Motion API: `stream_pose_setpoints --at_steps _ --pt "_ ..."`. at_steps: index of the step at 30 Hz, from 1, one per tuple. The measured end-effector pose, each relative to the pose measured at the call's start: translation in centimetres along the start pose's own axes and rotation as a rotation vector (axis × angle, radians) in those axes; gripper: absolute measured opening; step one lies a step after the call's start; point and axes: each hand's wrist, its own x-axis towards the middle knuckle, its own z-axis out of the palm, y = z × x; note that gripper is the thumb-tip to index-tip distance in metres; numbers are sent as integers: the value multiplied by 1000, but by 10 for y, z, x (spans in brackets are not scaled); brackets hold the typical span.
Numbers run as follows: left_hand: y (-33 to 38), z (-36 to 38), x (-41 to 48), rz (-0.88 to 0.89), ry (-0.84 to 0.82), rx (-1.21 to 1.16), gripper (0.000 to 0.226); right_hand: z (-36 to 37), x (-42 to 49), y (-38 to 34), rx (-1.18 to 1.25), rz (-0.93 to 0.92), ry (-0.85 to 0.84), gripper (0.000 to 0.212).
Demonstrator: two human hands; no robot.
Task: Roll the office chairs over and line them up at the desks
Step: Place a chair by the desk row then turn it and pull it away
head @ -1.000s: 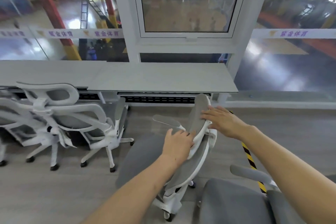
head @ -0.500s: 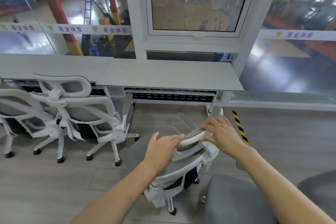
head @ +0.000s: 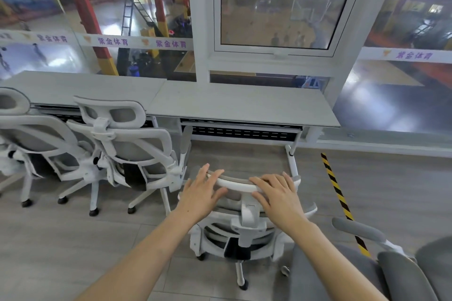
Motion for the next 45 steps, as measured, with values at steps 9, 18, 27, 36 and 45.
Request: stream_pose_setpoints --at_steps 9,18,27,36,45 --pt "-19 -2 4 11 99 -29 61 6 -4 -8 26 59 9 33" --pt "-46 34 0 -287 -123 -262 114 2 -52 43 139 570 -163 98" --pt "-27 64 15 -471 -174 -296 135 56 -56 64 268 734 -407 128" --pt "-14 61 34 -536 -188 -245 144 56 -29 93 216 639 -446 130" --pt "-14 61 67 -535 -213 -306 140 71 5 120 263 601 -437 133"
